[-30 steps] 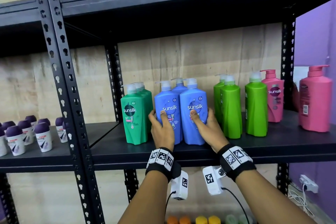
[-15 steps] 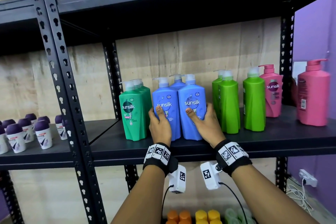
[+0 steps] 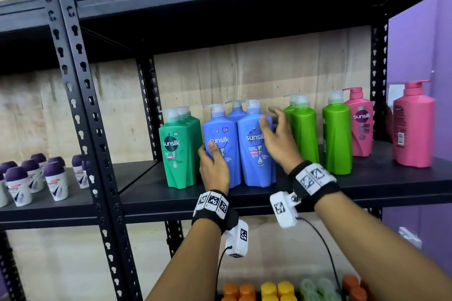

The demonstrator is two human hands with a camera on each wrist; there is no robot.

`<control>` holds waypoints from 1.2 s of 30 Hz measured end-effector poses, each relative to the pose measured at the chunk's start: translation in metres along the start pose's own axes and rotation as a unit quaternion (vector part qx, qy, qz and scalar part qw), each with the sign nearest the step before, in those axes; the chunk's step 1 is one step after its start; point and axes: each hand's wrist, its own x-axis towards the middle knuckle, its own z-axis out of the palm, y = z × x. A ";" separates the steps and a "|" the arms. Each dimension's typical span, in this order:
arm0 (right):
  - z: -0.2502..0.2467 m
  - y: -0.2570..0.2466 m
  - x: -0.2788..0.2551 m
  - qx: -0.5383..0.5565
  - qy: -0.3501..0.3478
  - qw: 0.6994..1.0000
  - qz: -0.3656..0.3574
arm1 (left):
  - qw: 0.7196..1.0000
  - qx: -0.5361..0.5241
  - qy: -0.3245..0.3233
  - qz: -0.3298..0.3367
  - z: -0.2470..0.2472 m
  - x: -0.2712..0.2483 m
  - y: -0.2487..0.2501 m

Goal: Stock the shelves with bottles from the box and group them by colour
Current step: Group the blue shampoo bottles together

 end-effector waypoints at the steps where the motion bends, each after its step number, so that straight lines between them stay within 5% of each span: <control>1: -0.001 -0.009 0.013 -0.004 -0.004 1.000 -0.011 | 1.000 0.000 -0.001 0.000 0.000 0.000 0.000; 8: 0.000 -0.035 0.076 -0.050 -0.161 0.986 0.013 | 1.000 0.000 -0.006 0.000 0.001 0.002 -0.004; 22: 0.003 -0.030 0.065 0.115 -0.168 0.978 0.038 | 1.000 -0.001 0.002 0.013 0.002 0.002 -0.004; 36: 0.005 -0.024 0.067 0.033 -0.150 0.988 -0.004 | 1.000 0.000 0.008 0.019 0.002 0.003 -0.005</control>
